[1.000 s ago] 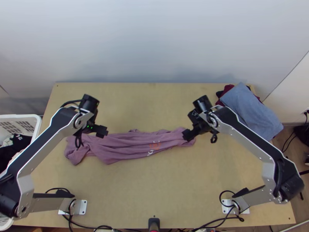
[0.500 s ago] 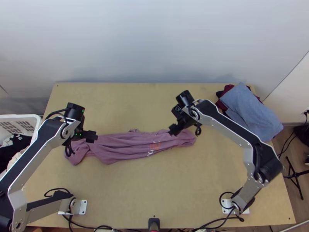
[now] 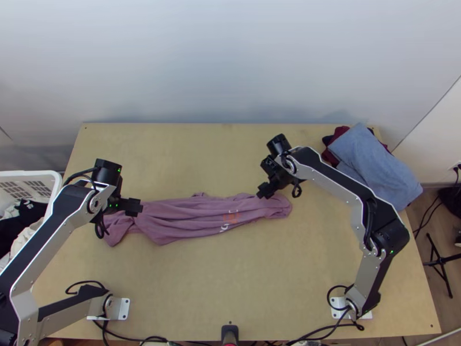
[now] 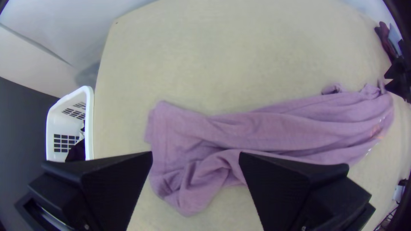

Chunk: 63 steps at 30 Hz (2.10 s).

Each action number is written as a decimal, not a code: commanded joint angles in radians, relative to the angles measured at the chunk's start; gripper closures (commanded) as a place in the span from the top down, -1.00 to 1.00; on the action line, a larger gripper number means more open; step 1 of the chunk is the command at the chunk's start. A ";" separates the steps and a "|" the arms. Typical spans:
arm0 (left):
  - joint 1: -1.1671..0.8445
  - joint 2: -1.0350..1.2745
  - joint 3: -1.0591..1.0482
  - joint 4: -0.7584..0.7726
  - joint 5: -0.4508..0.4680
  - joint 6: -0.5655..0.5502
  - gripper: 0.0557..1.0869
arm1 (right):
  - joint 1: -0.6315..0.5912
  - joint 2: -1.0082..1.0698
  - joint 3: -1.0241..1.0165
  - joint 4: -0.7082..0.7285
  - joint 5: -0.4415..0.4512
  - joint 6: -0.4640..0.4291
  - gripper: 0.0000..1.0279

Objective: Fold the t-shirt

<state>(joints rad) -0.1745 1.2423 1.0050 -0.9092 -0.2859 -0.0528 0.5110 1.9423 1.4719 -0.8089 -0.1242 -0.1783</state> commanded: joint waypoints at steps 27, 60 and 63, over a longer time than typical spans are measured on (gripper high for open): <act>0.058 -0.001 -0.019 0.039 -0.002 0.050 0.90 | -0.006 -0.342 -0.073 0.017 0.001 -0.043 -0.94; 0.175 0.485 0.210 0.191 0.126 0.123 0.90 | -0.023 -0.769 -0.228 -0.108 0.001 -0.059 -0.94; 0.191 0.516 0.224 0.150 0.231 0.096 0.88 | -0.022 -0.769 -0.236 -0.104 0.001 -0.056 -0.94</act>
<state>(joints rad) 0.0025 1.6650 1.1740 -0.7170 -0.1795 0.0956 0.4904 1.1717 1.2560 -0.9211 -0.1238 -0.2371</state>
